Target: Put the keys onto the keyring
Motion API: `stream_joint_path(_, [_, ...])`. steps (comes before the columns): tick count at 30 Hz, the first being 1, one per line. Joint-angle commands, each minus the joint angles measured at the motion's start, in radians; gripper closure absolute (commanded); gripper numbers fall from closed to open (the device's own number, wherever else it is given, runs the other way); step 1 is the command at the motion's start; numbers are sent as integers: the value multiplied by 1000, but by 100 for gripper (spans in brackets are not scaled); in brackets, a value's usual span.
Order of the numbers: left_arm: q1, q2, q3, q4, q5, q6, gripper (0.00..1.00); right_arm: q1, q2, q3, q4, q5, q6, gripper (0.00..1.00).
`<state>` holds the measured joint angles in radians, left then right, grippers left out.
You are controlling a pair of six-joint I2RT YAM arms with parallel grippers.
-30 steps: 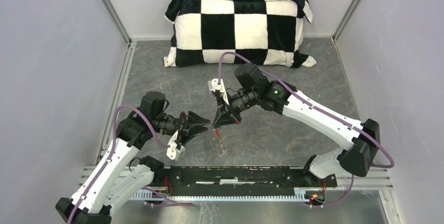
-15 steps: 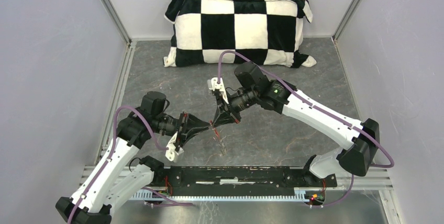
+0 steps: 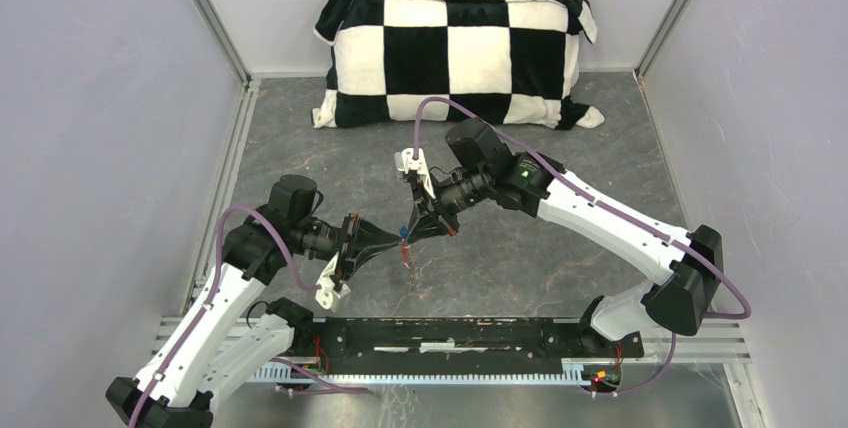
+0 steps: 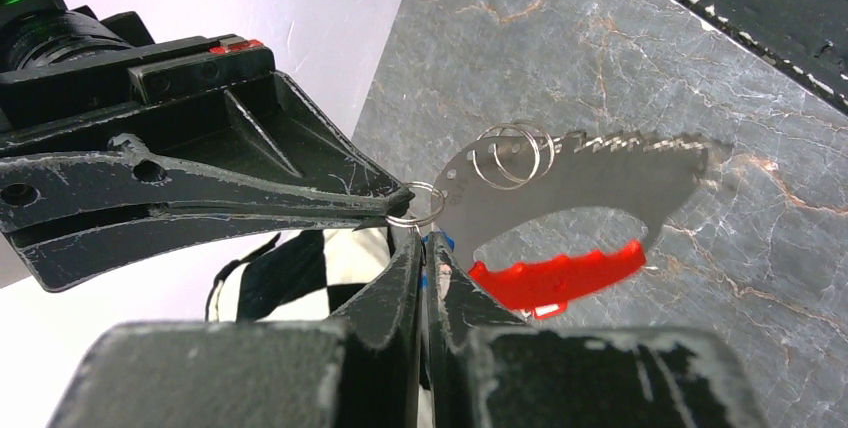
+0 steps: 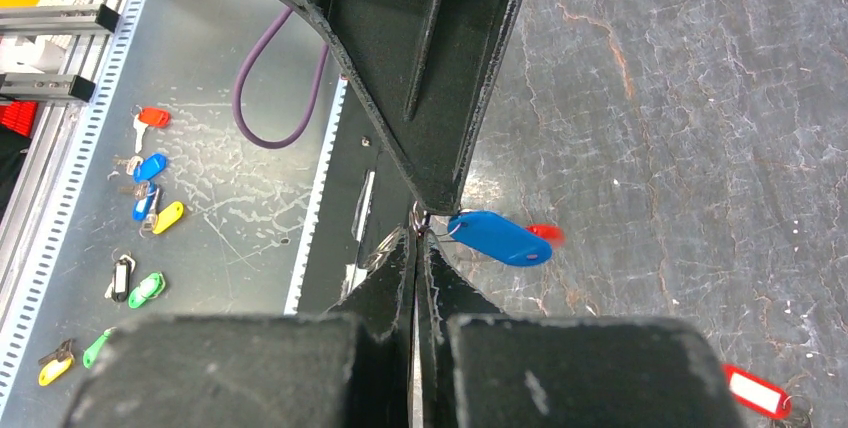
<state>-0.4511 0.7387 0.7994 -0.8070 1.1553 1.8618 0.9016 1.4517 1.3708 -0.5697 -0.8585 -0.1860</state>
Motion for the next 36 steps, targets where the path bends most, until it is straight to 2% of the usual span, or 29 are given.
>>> stream_joint_path(1, [-3,-8,14,26,22,36,95,3,-17,10,64,5,21,100])
stream_joint_path(6, [-3,-112,-111,317,-13,-145,98,3,-57,-71,198,39,104,100])
stream_joint_path(8, [-3,-154,-170,431,-32,-168,98,3,-81,-114,290,64,162,100])
stream_joint_path(14, [-3,-218,-252,473,-80,-71,98,3,-142,-237,535,124,317,100])
stream_joint_path(25, [-3,-242,-332,646,-188,-56,98,3,-225,-414,777,247,460,100])
stream_joint_path(30, [-4,-245,-317,637,-187,-125,98,6,-236,-453,822,269,480,100])
stream_joint_path(36, [-3,-209,-187,315,-40,-132,80,5,-235,-435,771,277,435,100])
